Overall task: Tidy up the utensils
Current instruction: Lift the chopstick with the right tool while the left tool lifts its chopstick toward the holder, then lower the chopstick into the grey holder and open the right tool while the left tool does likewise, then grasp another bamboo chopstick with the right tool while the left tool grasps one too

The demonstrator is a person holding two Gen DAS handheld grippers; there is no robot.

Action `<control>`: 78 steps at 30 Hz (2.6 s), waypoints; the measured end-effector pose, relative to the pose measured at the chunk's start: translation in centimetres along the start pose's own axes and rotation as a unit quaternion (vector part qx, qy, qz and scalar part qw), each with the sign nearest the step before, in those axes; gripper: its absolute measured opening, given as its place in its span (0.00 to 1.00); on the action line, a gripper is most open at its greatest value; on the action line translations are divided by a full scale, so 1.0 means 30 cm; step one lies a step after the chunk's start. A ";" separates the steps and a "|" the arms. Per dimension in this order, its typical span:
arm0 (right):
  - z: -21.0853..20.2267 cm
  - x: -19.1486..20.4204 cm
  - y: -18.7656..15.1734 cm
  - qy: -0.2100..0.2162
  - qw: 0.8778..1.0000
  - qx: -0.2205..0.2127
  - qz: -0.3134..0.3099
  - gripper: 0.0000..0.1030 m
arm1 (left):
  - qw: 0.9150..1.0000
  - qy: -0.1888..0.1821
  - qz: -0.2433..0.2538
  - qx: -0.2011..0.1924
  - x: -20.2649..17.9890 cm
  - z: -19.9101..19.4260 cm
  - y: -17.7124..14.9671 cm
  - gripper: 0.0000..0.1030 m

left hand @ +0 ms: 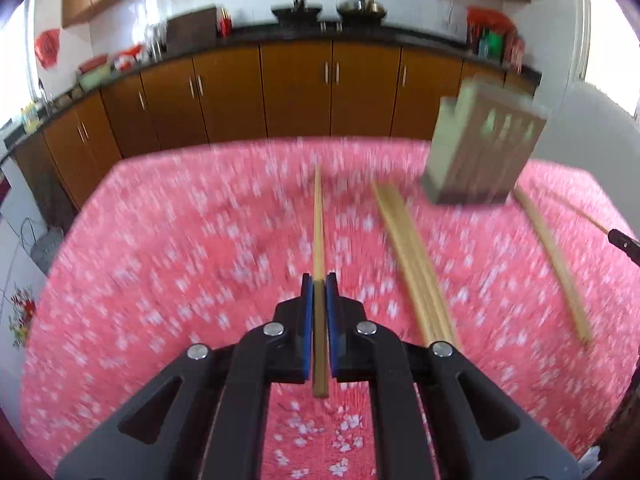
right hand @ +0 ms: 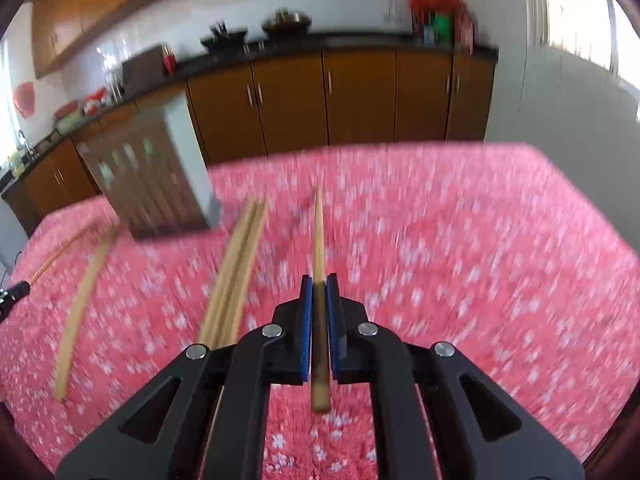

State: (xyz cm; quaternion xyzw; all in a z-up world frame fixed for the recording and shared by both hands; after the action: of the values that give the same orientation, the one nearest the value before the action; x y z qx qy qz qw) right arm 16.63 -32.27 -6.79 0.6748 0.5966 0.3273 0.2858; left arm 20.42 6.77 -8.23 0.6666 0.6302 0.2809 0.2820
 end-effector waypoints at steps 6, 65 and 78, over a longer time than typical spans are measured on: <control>-0.107 0.016 0.130 0.000 0.997 -0.071 -0.007 0.08 | 0.996 -0.005 -0.029 -0.082 0.027 -0.156 0.177 0.08; -0.090 0.058 0.211 0.028 0.998 -0.052 0.034 0.41 | 0.989 -0.012 -0.052 -0.137 -0.047 -0.231 0.292 0.49; 0.164 0.188 -0.172 0.073 0.989 0.129 0.019 0.14 | 0.998 -0.041 -0.040 0.035 -0.094 0.060 -0.090 0.37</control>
State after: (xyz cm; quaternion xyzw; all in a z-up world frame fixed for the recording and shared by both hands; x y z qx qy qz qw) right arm 17.72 -26.01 -13.29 0.6916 0.6401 0.3015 0.1451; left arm 19.77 4.04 -11.50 0.6611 0.6536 0.2199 0.2955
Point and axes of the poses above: each gripper's, at about its wrist camera, not at the fingertips, and z roughly the way its jaws point, x to its left, y to its top, the point moved 6 cm from there along z, roughly the way its jaws point, and after that the axes turned 1 degree about y, right-handed, at the moved point
